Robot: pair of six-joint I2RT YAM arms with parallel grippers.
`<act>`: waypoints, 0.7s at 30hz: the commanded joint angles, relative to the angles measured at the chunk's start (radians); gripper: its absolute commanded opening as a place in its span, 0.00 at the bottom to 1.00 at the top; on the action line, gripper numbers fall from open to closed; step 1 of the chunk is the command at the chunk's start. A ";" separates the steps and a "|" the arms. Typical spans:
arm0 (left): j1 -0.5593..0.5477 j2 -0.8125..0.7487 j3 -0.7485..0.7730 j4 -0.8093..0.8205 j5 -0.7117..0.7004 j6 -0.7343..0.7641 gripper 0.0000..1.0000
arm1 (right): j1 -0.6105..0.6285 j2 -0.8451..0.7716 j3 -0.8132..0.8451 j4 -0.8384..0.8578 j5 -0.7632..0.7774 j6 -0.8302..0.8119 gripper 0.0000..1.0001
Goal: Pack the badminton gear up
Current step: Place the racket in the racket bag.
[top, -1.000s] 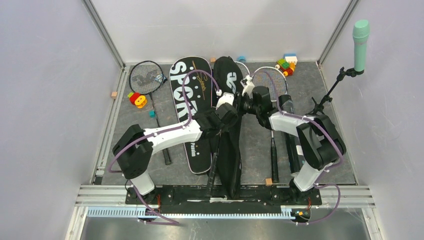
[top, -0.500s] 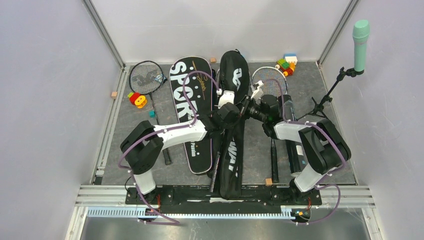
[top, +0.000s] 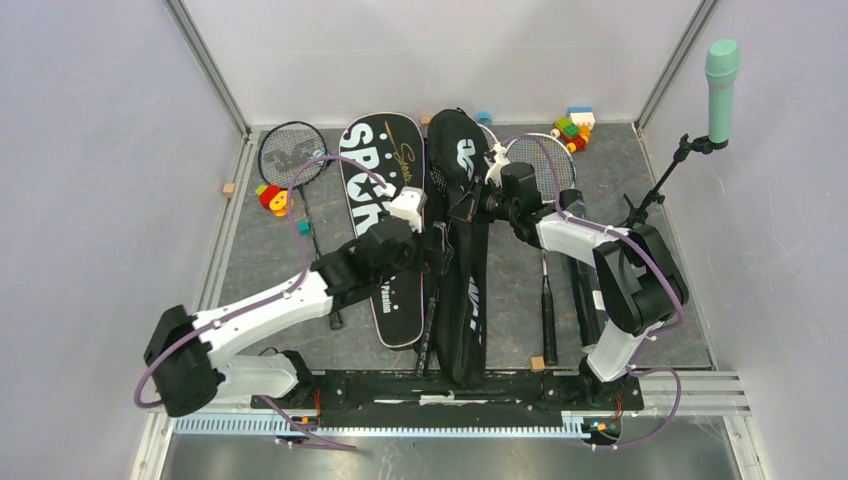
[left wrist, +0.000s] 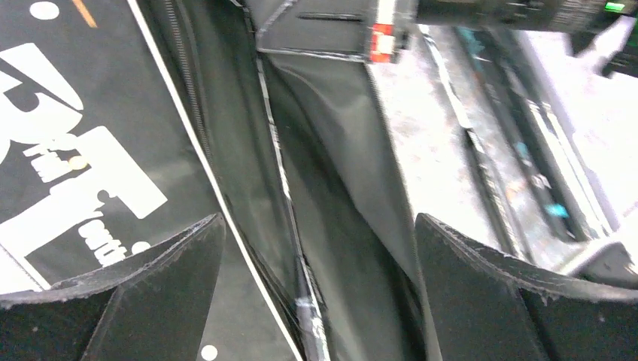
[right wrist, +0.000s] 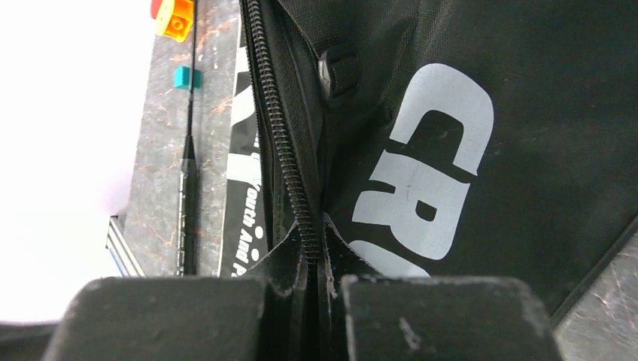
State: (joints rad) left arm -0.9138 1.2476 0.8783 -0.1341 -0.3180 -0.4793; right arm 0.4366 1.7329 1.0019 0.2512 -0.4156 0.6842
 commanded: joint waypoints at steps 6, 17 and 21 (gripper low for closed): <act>-0.005 -0.034 -0.128 -0.111 0.364 -0.102 0.97 | -0.003 0.010 0.006 0.033 0.023 -0.001 0.00; -0.047 0.111 -0.175 0.008 0.373 -0.159 0.71 | -0.001 0.010 -0.066 0.083 0.002 0.010 0.00; -0.071 0.170 -0.157 -0.006 0.263 -0.159 0.61 | 0.001 0.013 -0.085 0.103 -0.003 0.020 0.00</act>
State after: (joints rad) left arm -0.9634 1.3750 0.6956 -0.1764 0.0269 -0.6003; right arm 0.4366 1.7462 0.9310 0.2836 -0.3901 0.6910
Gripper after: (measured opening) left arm 0.636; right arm 0.026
